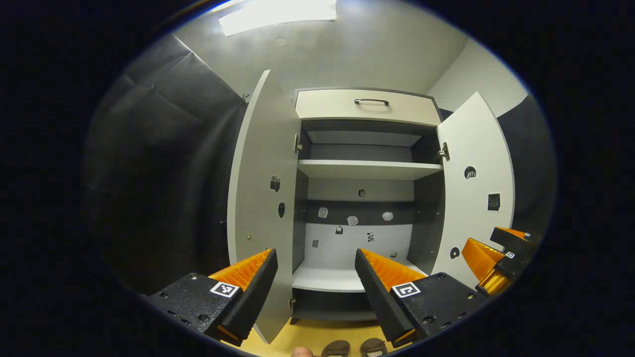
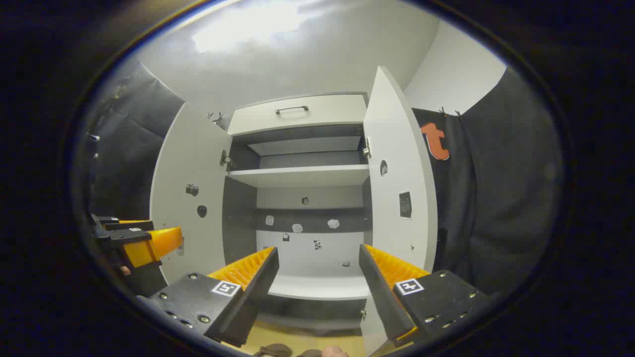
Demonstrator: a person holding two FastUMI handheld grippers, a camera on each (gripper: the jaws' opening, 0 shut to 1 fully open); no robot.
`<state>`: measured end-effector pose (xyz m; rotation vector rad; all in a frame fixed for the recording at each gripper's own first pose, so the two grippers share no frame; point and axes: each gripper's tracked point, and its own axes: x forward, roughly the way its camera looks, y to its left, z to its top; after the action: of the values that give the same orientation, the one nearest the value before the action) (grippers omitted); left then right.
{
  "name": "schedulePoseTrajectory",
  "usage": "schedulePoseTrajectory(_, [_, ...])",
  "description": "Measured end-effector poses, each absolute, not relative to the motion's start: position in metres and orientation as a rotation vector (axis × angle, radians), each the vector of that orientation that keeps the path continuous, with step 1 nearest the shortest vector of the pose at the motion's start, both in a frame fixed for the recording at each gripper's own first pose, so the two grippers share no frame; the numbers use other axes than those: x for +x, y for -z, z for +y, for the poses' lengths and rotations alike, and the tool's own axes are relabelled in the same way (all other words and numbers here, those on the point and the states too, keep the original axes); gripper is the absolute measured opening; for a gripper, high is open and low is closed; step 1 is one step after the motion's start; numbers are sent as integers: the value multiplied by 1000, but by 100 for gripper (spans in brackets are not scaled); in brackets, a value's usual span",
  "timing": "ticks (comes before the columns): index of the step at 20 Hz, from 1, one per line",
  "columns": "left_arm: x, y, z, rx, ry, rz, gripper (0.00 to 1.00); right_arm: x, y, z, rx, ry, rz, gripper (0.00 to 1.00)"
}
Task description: Grab one shoe with the right hand and put it into the shoe cabinet, grab the other shoe with the left hand and put it into the shoe cabinet; then close the right door with the right hand and the left door with the left hand.
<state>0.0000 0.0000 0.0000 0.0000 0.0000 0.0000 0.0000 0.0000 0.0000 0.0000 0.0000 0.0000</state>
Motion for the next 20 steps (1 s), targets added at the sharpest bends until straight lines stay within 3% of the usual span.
schedulePoseTrajectory(1, [0,2,2,-1,-3,6,93,-1,2,0,2,2,6,98])
schedulePoseTrajectory(2, [1,2,2,-5,-3,9,96,-2,4,1,9,4,9,98])
schedulePoseTrajectory(20, [19,6,30,42,-53,3,96,11,33,6,-23,44,38,98])
